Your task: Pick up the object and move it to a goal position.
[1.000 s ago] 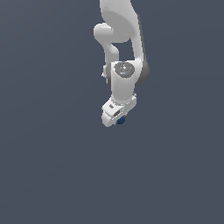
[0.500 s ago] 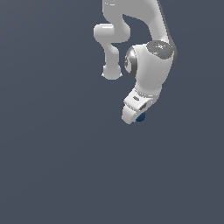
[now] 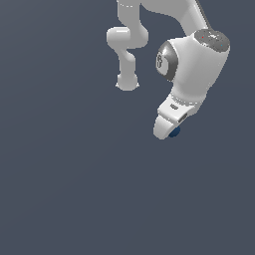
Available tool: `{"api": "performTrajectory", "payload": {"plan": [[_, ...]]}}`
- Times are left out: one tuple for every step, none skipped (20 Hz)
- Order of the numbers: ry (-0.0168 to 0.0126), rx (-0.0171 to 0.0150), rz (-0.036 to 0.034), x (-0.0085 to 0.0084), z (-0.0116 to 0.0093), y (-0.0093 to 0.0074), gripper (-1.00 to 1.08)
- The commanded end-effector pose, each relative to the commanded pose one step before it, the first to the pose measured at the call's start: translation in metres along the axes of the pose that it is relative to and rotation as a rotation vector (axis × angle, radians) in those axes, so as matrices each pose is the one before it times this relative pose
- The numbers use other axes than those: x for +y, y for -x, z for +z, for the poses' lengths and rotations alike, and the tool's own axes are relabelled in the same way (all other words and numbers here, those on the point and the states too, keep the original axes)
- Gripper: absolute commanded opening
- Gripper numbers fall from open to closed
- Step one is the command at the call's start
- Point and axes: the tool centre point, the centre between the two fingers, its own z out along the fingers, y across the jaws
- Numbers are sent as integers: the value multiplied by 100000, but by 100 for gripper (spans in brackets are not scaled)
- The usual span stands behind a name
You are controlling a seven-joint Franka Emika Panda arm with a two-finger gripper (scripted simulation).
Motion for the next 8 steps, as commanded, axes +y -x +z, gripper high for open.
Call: {"api": "performTrajectory", "payload": {"plan": [[23, 5, 96, -134, -446, -474, -100], [0, 0, 0, -30, -83, -103, -100], [0, 0, 0, -14, -51, -69, -100], [0, 0, 0, 2, -20, -34, -100], [0, 0, 0, 17, 11, 0, -100], [0, 0, 0, 32, 42, 34, -100], [0, 0, 0, 34, 52, 49, -100], [0, 0, 0, 11, 18, 18, -100]]}}
